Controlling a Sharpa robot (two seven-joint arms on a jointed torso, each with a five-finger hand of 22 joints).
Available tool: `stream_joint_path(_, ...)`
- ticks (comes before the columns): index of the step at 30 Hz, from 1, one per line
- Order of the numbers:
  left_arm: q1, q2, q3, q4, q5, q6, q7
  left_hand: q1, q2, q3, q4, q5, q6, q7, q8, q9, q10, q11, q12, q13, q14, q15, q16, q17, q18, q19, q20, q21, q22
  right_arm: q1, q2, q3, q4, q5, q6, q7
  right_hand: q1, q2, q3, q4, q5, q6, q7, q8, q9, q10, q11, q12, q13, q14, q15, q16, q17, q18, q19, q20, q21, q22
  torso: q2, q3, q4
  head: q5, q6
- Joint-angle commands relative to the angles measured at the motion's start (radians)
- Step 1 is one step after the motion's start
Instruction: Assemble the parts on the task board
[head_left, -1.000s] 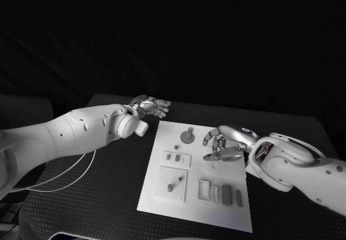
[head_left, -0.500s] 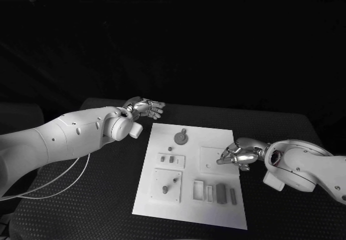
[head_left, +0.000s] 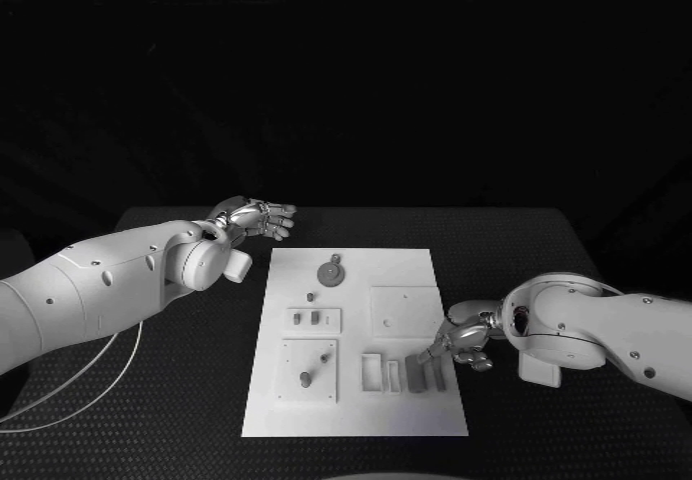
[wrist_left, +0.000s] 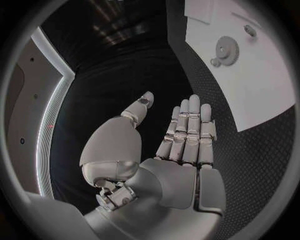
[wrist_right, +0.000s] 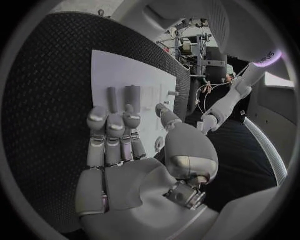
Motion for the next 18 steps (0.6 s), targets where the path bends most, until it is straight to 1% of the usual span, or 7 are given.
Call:
stream_joint_path(1,-0.001,0.000,0.001,0.003,0.001,0.017,0.017,0.000,0.007,-0.004,0.001,-0.001,0.000,-0.006,0.003,-0.001,0.001,0.003,-0.001,-0.001,0.005,0.003,-0.006,0.002,0.016,0.007,0.001,-0.005,0.002,-0.001,0.003,-0.001,0.011,-0.066,0.013,-0.038,-0.007,0.008,-0.010,-0.008,0.021,0.027,0.011,-0.009,0.002,-0.003,-0.012,0.003,-0.003,0.008,-0.003,-0.009,0.003,0.086,-0.001,-0.002,0.000,-0.001,-0.001,0.0008,-0.0022,-0.024,-0.009)
stream_joint_path(4,-0.001,-0.002,0.001,0.006,0.001,0.017,0.017,0.000,0.007,-0.004,0.002,-0.001,0.000,-0.006,0.003,-0.002,0.001,0.003,-0.001,-0.001,0.005,0.003,-0.006,0.002,0.016,0.007,0.001,-0.006,0.002,-0.002,0.005,-0.004,0.017,-0.084,0.017,-0.045,-0.010,0.010,-0.012,-0.013,0.027,0.030,0.011,-0.011,0.001,0.000,-0.013,0.004,-0.004,0.011,-0.003,-0.011,0.005,0.086,0.001,-0.001,0.001,-0.002,0.000,0.0007,-0.0004,-0.032,-0.012)
stream_joint_path(5,-0.001,-0.003,0.001,0.006,0.001,0.018,0.017,-0.001,0.007,-0.004,0.002,-0.002,-0.001,-0.006,0.003,-0.002,0.001,0.003,-0.001,-0.001,0.005,0.003,-0.006,0.002,0.016,0.007,0.001,-0.006,0.002,-0.002,0.006,-0.005,0.019,-0.089,0.013,-0.045,-0.012,0.011,-0.013,-0.014,0.028,0.031,0.010,-0.012,0.000,0.001,-0.013,0.005,-0.004,0.012,-0.004,-0.011,0.006,0.086,0.001,-0.001,0.001,-0.002,0.000,-0.0002,0.0002,-0.034,-0.013)
stream_joint_path(9,-0.001,-0.004,0.001,0.006,0.001,0.018,0.017,-0.001,0.007,-0.005,0.002,-0.002,-0.001,-0.006,0.003,-0.002,0.001,0.003,-0.001,-0.001,0.005,0.003,-0.006,0.003,0.016,0.007,0.001,-0.006,0.002,-0.004,0.017,-0.008,0.022,-0.106,-0.005,-0.045,-0.016,0.013,-0.014,-0.016,0.030,0.034,0.010,-0.014,-0.001,0.003,-0.013,0.005,-0.005,0.014,-0.004,-0.012,0.008,0.086,0.002,0.000,0.002,-0.002,0.000,-0.0006,-0.0010,-0.037,-0.017)
stream_joint_path(14,-0.001,-0.005,0.001,0.007,0.001,0.020,0.017,-0.001,0.008,-0.005,0.002,-0.002,-0.001,-0.006,0.004,-0.002,0.001,0.003,-0.001,-0.002,0.005,0.003,-0.007,0.003,0.016,0.007,0.001,-0.006,0.002,-0.009,0.037,-0.015,0.019,-0.123,-0.030,-0.046,-0.020,0.014,-0.014,-0.021,0.038,0.039,0.009,-0.016,-0.003,0.005,-0.014,0.005,-0.006,0.016,-0.005,-0.014,0.011,0.086,0.003,0.000,0.002,-0.003,0.000,-0.0014,0.0003,-0.039,-0.020)
stream_joint_path(18,-0.001,-0.006,0.001,0.007,0.001,0.020,0.017,-0.002,0.008,-0.005,0.002,-0.002,-0.001,-0.006,0.004,-0.002,0.001,0.004,0.000,-0.002,0.005,0.003,-0.007,0.004,0.016,0.007,0.001,-0.006,0.002,-0.011,0.044,-0.016,0.013,-0.125,-0.019,-0.051,-0.022,0.015,-0.013,-0.025,0.043,0.041,0.009,-0.019,-0.005,0.004,-0.014,0.005,-0.007,0.016,-0.005,-0.016,0.012,0.086,0.002,0.001,0.002,-0.003,0.000,-0.0014,0.0009,-0.039,-0.021)
